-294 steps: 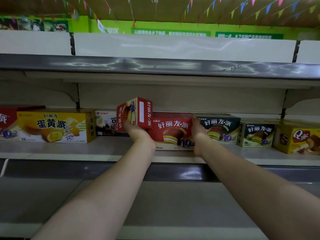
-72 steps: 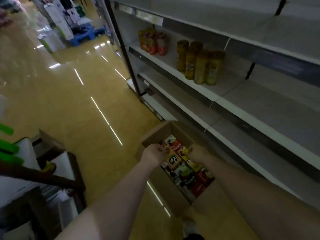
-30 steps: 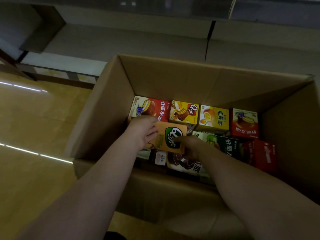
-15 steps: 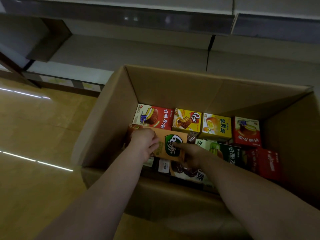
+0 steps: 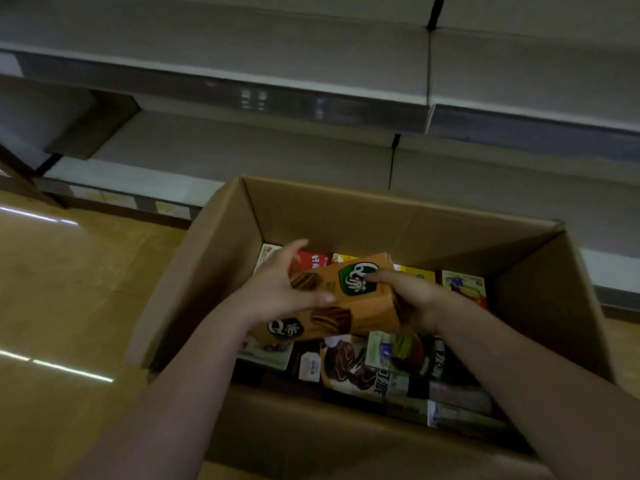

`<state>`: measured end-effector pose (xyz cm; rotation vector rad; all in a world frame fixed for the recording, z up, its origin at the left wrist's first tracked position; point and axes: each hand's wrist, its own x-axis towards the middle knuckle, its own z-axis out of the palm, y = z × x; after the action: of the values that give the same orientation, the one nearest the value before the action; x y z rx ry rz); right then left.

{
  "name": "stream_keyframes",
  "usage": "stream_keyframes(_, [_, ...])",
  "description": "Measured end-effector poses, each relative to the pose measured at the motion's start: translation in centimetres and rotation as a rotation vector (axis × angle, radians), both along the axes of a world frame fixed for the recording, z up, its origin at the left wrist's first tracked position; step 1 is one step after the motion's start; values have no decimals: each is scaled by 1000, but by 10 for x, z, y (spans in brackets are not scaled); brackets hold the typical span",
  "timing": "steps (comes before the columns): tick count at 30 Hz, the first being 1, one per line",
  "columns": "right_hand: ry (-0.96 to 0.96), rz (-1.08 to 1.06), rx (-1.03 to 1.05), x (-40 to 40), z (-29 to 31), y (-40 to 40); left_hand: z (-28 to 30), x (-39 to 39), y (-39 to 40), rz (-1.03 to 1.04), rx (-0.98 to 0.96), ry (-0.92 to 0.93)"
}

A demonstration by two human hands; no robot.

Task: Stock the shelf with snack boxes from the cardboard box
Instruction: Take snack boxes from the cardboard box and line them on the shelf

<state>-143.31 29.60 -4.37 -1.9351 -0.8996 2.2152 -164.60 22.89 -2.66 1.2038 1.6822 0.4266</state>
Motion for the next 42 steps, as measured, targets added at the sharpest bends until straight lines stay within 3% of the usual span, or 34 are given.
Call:
stream_keyframes(3, [32,-80,-34,27,28,9,0,26,1,-418,204,410])
stream_keyframes(6, [62,-84,-24,39,38,17,-12,47,-4,-415,530,812])
stream_keyframes(10, [298,-134,2,47,22,20,-19,41,-3,-275,538,787])
stream_keyframes(12, [285,-162,14,51,-4,16,-19,30,-2,-192,456,705])
stream_keyframes(14, [-78,164,207,53,-35,10,-21,20,-3,-162,405,670])
stream_keyframes(16, [-495,786,443,58,-68,5,-22,16,-5,-158,379,670])
stream_keyframes(18, [-688,1219,482,66,-95,-2,-23,15,-6,-151,334,670])
stream_keyframes(21, [-818,1353,436,71,-118,-10,-25,16,-6,-133,289,607])
stream_keyframes(27, [-912,1561,592,70,-130,-26,-34,24,-8,-65,257,464])
stream_keyframes(30, [-824,1369,554,64,-114,-16,-28,26,-8,-3,266,363])
stream_keyframes(32, [-758,1229,535,60,-87,-12,-14,29,-10,146,258,255])
stream_keyframes(37, [-673,803,403,69,5,-8,43,35,-28,787,58,-180])
stream_keyframes(39, [-522,551,392,80,42,-4,77,38,-43,955,-11,-353])
stream_keyframes(42, [-245,215,355,83,121,-14,128,44,-64,1027,-41,-451])
